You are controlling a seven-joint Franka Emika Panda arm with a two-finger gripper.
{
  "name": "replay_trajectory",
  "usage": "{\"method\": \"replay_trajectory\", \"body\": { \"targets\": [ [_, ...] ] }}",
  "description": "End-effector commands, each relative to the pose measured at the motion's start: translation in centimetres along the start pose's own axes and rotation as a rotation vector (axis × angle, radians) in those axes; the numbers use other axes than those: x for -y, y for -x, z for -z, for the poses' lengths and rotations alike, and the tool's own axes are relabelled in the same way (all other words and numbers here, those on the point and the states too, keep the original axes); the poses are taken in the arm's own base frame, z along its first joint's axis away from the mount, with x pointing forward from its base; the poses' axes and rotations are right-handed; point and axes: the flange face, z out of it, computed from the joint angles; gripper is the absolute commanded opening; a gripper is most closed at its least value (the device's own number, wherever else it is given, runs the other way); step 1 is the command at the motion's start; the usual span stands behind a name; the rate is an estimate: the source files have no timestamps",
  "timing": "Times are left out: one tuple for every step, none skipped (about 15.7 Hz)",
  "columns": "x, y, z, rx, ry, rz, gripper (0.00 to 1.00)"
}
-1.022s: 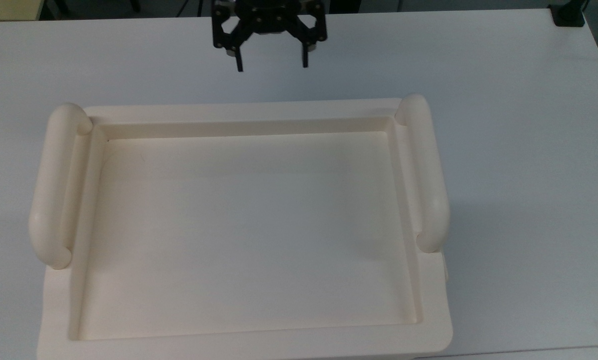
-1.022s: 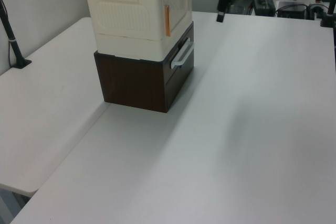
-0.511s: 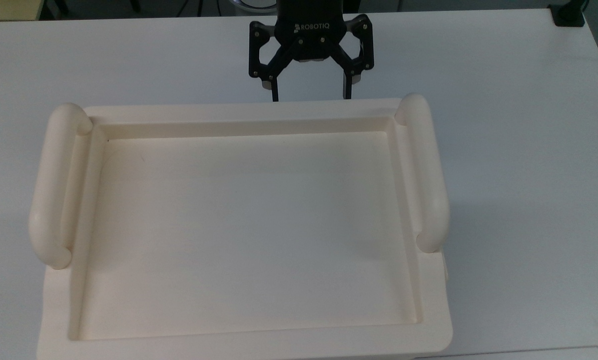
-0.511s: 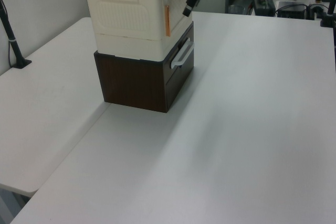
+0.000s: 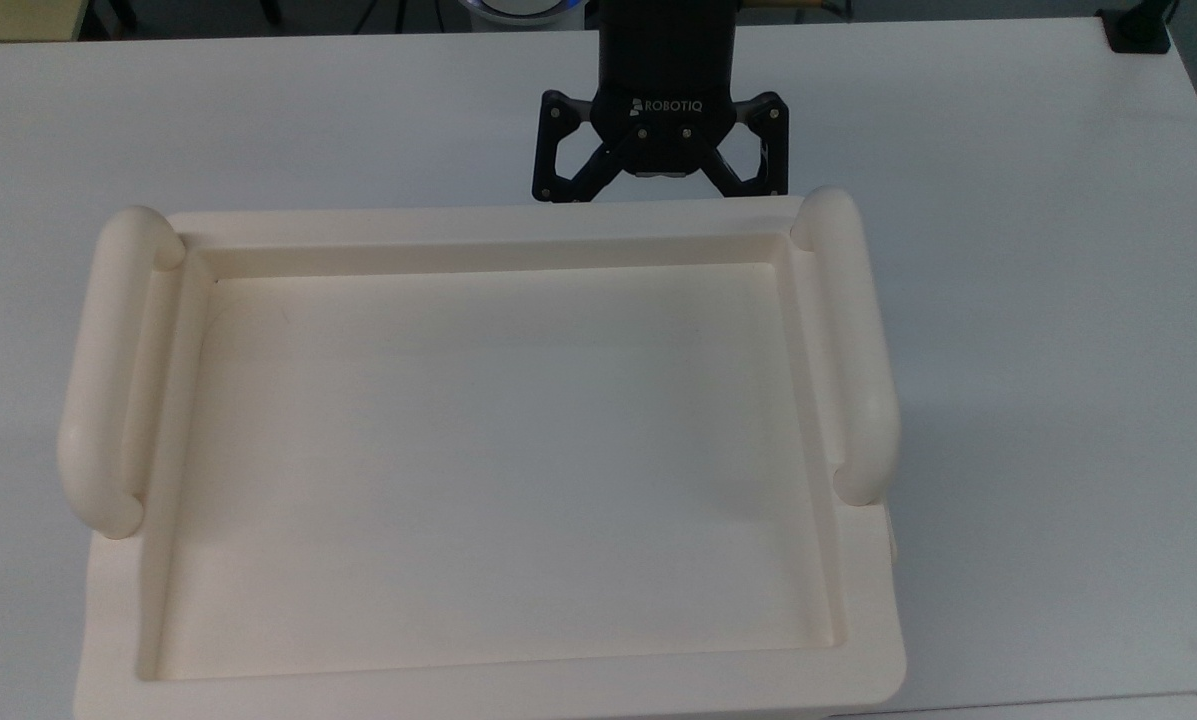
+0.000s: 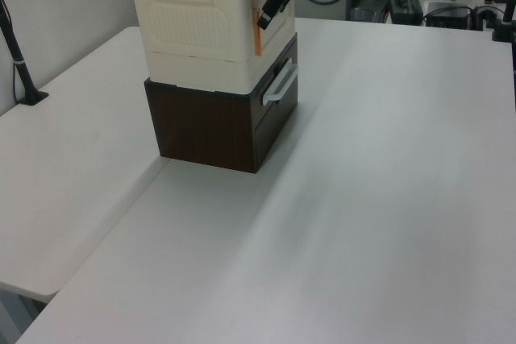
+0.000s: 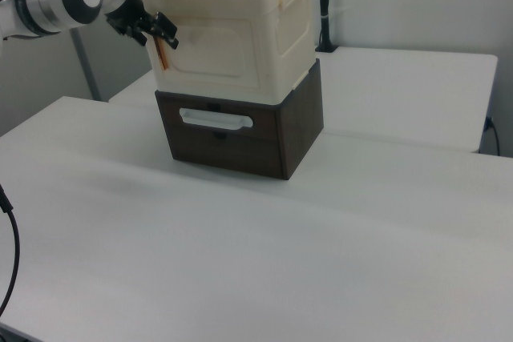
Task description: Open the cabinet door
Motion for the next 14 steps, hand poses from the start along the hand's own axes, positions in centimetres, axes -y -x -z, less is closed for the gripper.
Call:
{"method": "replay_trajectory", "body": {
  "targets": [
    [1.24, -0.39, 0.27, -0.028, 0.004, 0.004, 0.86],
    [1.21, -0.42, 0.38, -0.032, 0.01, 0.01, 0.83],
    [1.46, -0.38, 0.33, -0.039, 0.028, 0.033, 0.76],
    [1.7, -0.38, 0.21, -0.046, 0.034, 0.046, 0.75],
    [1.91, -0.43, -0.04, -0.058, 0.031, 0.051, 0.74],
    [2.0, -0.45, -0.36, -0.065, 0.027, 0.053, 0.74],
    [2.02, -0.45, -0.44, -0.067, 0.028, 0.055, 0.74],
    [2.02, -0.45, -0.44, -0.067, 0.028, 0.055, 0.73],
    [2.03, -0.45, -0.44, -0.067, 0.025, 0.05, 0.71],
    [2.03, -0.45, -0.44, -0.067, 0.025, 0.049, 0.7],
    [2.02, -0.45, -0.44, -0.067, 0.028, 0.053, 0.67],
    [2.02, -0.45, -0.44, -0.067, 0.027, 0.054, 0.58],
    [2.02, -0.45, -0.44, -0.067, 0.027, 0.054, 0.51],
    [2.03, -0.47, -0.43, -0.068, 0.026, 0.052, 0.49]
  ]
}}
